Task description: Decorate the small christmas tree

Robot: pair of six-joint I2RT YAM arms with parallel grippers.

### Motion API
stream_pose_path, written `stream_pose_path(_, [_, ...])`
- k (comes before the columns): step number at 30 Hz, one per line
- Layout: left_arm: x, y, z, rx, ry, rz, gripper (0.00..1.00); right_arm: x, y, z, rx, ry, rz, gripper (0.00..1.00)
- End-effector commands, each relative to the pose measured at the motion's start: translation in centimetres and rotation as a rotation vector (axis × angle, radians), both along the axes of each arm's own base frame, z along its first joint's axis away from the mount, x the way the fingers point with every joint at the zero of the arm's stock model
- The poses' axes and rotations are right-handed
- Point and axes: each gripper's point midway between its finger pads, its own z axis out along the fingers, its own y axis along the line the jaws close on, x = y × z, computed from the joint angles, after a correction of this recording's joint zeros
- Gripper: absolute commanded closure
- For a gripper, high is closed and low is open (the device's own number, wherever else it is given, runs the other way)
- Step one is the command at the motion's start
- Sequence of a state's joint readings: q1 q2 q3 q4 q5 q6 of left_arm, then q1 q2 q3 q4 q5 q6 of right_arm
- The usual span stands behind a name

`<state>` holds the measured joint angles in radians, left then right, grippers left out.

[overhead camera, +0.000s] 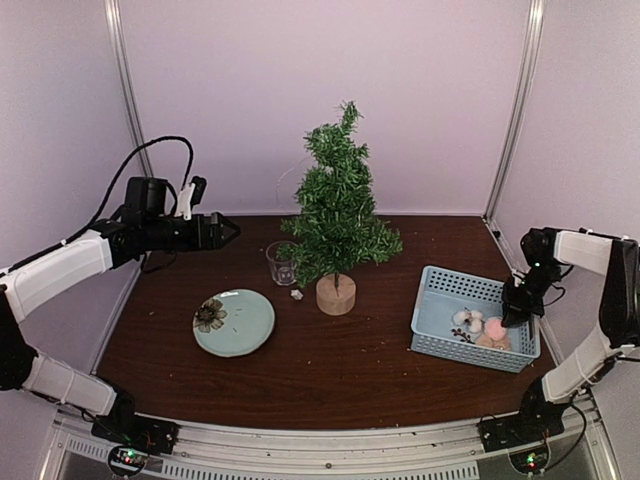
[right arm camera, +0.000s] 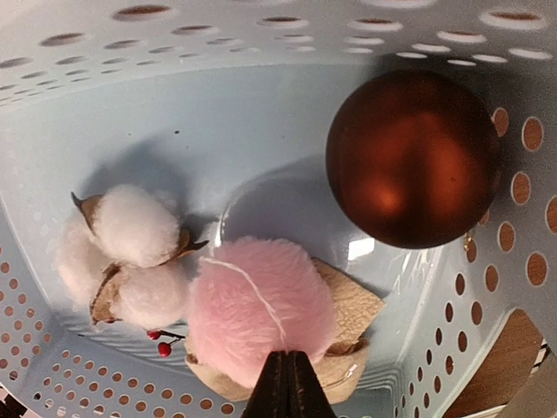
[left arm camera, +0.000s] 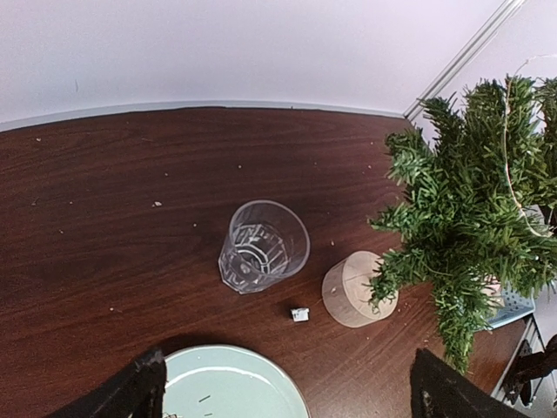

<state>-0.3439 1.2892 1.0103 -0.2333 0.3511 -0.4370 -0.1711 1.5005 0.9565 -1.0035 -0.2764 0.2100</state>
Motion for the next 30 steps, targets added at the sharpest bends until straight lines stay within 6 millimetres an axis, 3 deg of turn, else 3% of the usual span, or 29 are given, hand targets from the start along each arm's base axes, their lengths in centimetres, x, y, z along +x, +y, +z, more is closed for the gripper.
stream_pose_path(1, [1.2, -0.3, 2.6, -0.028, -0.072, 0.011, 0.02, 0.9, 0.3, 3.0, 0.022, -0.093, 0.005, 1.0])
stream_pose_path(7, [1.2, -0.1, 2.8, -0.022, -0.077, 0.02, 0.02, 1.5, 1.5, 6.3, 0.077, -0.189, 0.012, 1.0])
stream_pose_path(17, [0.2, -1.1, 3.6, -0.039, -0.096, -0.049, 0.02, 2.5, 4.6, 8.1, 0.191, -0.269, 0.059, 1.0])
stream_pose_path(22, [-2.7, -3.6, 4.5, 0.065, -0.212, -0.189, 0.02, 2.6, 7.2, 9.9, 0.267, -0.327, 0.092, 1.0])
stream_pose_path(25, [-5.6, -5.8, 5.3, 0.141, -0.328, -0.303, 0.03, 2.6, 9.2, 11.0, 0.307, -0.356, 0.131, 1.0])
stream_pose_path(30, [-10.1, -8.8, 4.8, 0.2, -0.404, -0.47, 0.02, 1.9, 13.3, 13.0, 0.36, -0.397, 0.245, 1.0])
